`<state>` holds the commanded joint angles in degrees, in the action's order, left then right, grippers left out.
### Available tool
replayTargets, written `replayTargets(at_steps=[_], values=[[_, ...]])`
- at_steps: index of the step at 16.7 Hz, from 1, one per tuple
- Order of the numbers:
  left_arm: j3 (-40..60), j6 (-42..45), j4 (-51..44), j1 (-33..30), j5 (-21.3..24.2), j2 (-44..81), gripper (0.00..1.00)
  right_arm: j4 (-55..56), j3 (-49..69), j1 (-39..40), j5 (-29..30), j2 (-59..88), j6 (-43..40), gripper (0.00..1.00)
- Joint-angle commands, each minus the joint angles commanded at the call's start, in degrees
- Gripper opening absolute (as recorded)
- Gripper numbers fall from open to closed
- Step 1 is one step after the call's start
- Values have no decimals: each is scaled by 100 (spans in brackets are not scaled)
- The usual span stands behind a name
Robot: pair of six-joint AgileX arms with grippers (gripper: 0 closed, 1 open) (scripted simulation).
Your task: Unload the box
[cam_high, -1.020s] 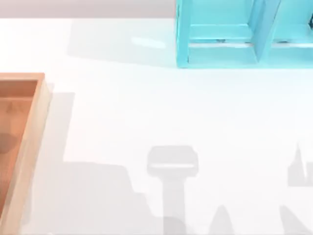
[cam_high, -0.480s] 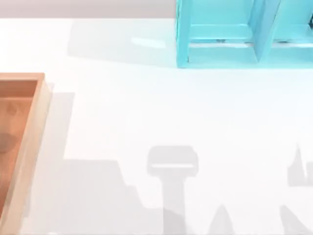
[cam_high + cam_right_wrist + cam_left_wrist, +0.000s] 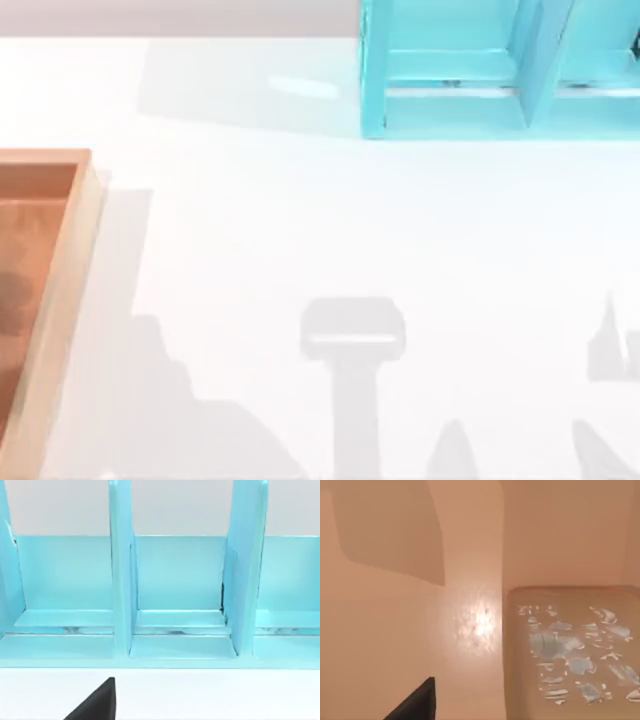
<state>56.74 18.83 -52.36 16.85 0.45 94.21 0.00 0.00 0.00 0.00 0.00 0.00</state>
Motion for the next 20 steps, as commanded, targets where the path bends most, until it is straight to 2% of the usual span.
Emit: replayTargets(at_steps=[3,7,20], values=[[-345,8,461,5,0,140,100,0,0,0,0,0,0,100],[-373,8,498,5,0,150,100,0,0,0,0,0,0,100],[-373,8,498,5,0,150,2,0,0,0,0,0,0,100]])
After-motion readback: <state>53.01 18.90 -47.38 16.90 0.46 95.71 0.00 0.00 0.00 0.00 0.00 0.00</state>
